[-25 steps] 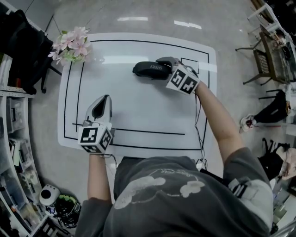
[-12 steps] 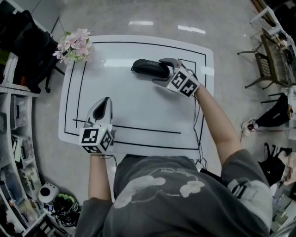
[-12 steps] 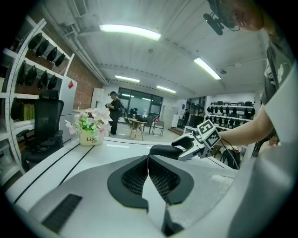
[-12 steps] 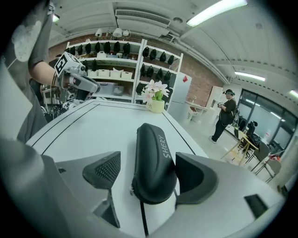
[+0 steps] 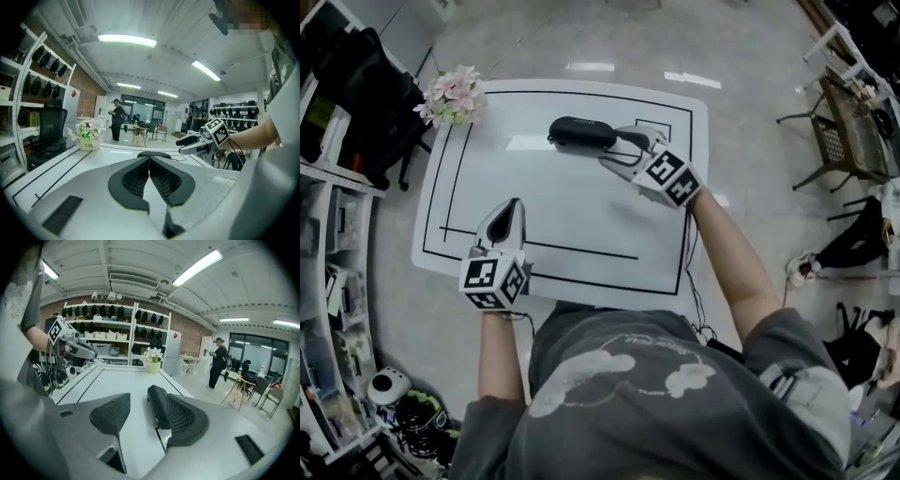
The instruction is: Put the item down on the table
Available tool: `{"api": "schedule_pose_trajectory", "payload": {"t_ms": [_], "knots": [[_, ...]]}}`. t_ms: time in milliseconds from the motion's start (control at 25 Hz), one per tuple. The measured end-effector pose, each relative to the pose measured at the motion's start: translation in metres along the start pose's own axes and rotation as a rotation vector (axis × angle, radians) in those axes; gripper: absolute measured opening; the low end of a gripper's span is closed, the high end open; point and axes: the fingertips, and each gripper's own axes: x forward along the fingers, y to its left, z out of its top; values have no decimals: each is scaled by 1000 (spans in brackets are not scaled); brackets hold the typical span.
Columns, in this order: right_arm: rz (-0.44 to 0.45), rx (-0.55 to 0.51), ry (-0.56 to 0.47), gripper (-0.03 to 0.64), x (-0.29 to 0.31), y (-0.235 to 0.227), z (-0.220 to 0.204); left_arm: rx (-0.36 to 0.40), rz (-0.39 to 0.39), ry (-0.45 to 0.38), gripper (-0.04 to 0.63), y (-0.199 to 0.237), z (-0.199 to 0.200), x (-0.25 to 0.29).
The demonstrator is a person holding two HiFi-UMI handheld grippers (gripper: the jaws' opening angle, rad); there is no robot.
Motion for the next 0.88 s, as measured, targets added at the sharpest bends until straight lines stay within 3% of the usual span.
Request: {"api": "schedule_pose_trajectory", "payload": {"t_ms": [320,680,880], "knots": [[2,5,-70,103,-55,29,10,-10,87,-63,5,-59,-2,-41],[-111,70,-162,0,-92,46,16,-40,179,-56,5,-110,-37,-91],[-28,65,-164,-2,-96,83,6,-54,214,-43,5,-120,-56,-114]]}}
